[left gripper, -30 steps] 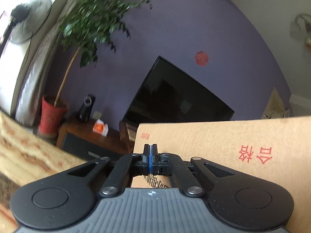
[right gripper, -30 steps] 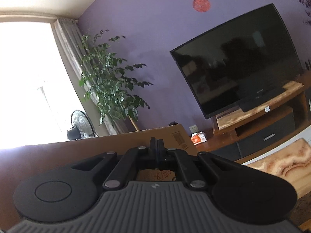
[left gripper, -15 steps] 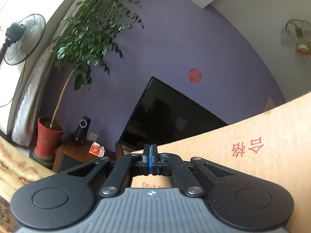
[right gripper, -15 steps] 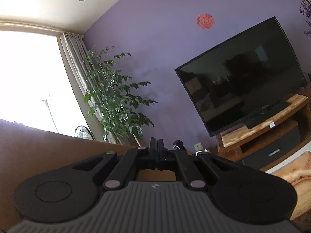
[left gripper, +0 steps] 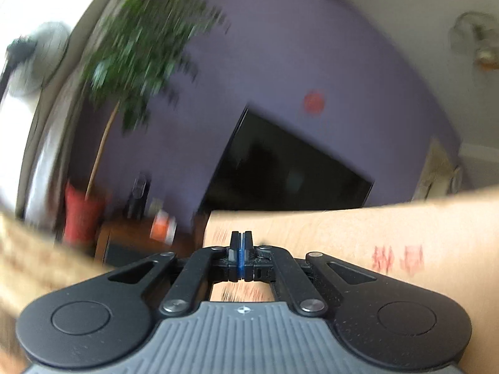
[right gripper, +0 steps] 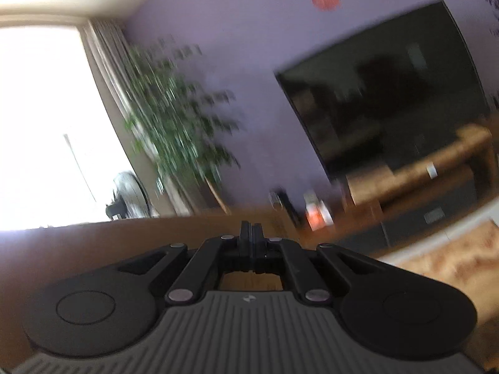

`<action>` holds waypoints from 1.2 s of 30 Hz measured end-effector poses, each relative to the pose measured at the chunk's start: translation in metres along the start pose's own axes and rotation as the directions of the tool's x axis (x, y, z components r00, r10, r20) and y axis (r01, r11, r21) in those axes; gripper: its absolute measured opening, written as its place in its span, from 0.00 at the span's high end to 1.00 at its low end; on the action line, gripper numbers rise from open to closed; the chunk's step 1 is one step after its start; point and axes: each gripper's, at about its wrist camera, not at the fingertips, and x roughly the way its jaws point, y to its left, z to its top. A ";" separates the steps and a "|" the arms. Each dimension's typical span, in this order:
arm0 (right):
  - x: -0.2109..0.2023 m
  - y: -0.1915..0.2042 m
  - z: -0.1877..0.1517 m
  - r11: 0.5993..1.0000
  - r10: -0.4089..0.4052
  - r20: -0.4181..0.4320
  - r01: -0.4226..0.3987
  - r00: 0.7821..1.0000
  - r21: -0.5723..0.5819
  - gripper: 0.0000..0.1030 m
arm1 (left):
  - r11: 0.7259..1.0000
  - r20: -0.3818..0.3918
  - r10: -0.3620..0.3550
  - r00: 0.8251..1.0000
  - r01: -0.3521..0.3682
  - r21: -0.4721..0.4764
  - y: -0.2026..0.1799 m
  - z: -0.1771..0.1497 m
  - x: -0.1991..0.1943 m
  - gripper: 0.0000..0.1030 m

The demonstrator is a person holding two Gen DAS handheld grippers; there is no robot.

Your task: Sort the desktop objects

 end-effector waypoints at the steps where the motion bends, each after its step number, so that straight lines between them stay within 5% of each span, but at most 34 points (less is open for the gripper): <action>1: 0.000 -0.002 -0.003 1.000 -0.018 -0.041 0.018 0.999 0.010 0.96 | 1.000 -0.043 0.011 0.999 -0.012 -0.022 0.005 -0.012 0.001 1.00; 8: 0.002 -0.032 -0.021 0.982 -0.103 -0.257 0.138 0.961 0.126 0.96 | 0.999 -0.204 -0.017 0.979 0.010 -0.037 0.005 -0.063 0.008 1.00; 22: -0.003 -0.062 -0.062 0.951 -0.220 -0.369 0.283 0.903 0.124 0.96 | 0.997 -0.288 0.028 0.957 -0.049 -0.066 -0.001 -0.087 0.011 1.00; 26: -0.003 -0.071 -0.085 0.900 -0.400 -0.417 0.436 0.816 -0.010 0.87 | 0.998 -0.296 0.014 0.955 -0.029 -0.049 0.004 -0.094 0.000 1.00; 29: -0.007 -0.088 -0.105 0.895 -0.356 -0.466 0.439 0.810 0.080 0.87 | 0.997 -0.315 0.034 0.949 -0.056 -0.060 0.015 -0.100 -0.007 1.00; 36: -0.005 -0.108 -0.145 0.864 -0.362 -0.572 0.495 0.736 0.091 0.87 | 0.994 -0.356 0.066 0.932 -0.094 -0.062 0.048 -0.107 -0.033 1.00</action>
